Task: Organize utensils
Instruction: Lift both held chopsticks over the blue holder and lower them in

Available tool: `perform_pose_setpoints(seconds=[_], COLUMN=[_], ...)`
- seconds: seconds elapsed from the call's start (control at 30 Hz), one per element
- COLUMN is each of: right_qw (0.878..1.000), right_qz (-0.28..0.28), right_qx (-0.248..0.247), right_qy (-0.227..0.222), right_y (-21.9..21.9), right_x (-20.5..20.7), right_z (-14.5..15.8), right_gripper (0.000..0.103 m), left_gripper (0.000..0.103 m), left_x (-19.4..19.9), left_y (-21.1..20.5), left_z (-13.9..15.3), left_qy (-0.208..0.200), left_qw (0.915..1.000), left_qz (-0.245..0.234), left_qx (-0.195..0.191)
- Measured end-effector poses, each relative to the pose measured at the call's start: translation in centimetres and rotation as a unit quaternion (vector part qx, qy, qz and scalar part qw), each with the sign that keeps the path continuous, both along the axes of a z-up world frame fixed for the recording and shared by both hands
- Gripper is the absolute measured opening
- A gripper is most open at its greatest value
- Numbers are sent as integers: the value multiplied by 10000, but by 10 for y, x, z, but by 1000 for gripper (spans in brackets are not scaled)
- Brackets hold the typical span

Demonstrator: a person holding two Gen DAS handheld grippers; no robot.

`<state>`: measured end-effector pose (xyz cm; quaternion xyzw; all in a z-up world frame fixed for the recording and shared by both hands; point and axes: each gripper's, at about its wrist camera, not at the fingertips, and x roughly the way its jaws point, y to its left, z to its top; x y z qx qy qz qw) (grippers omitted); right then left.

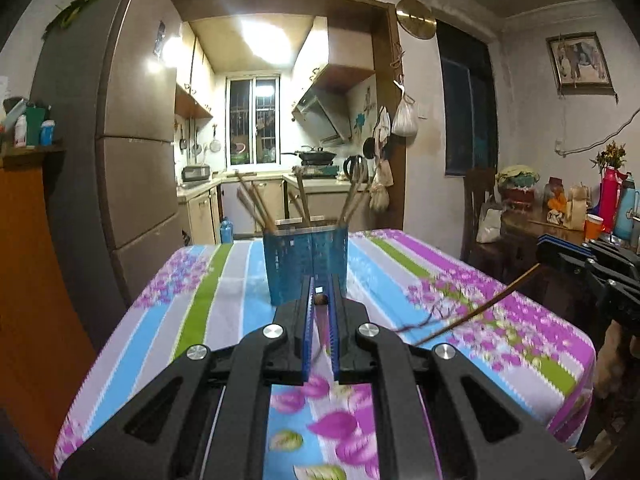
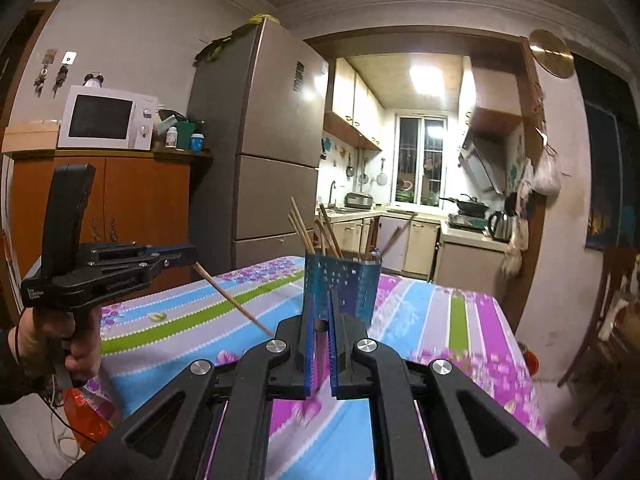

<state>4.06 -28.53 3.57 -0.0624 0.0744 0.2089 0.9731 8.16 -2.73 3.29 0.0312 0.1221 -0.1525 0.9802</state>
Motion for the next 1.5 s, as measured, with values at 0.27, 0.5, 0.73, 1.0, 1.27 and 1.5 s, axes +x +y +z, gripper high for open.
perform_pose_setpoints(seconds=[0.27,0.5,0.73,1.0,1.27,1.5], right_qw=[9993,9987,9972,9957,9963,9958], right_qz=[202,234,177,162,181,192], right_qx=[18,30,257,429,309,331], right_qy=[301,462,679,803,783,832], right_y=[4,8,5,10,17,16], right_x=[51,80,102,121,132,146], right_z=[33,52,71,99,133,151], right_gripper=[7,7,7,7,7,7], left_gripper=[5,5,5,5,5,5], left_x=[30,42,52,66,81,94], left_y=[-9,-6,-2,3,-3,-5], left_z=[36,59,69,78,89,108], left_qy=[61,107,158,155,143,90], left_qw=[9998,9997,9993,9983,9984,9987], left_qz=[-148,-222,-323,-474,-492,-459], left_qx=[76,17,-82,-316,-223,-217])
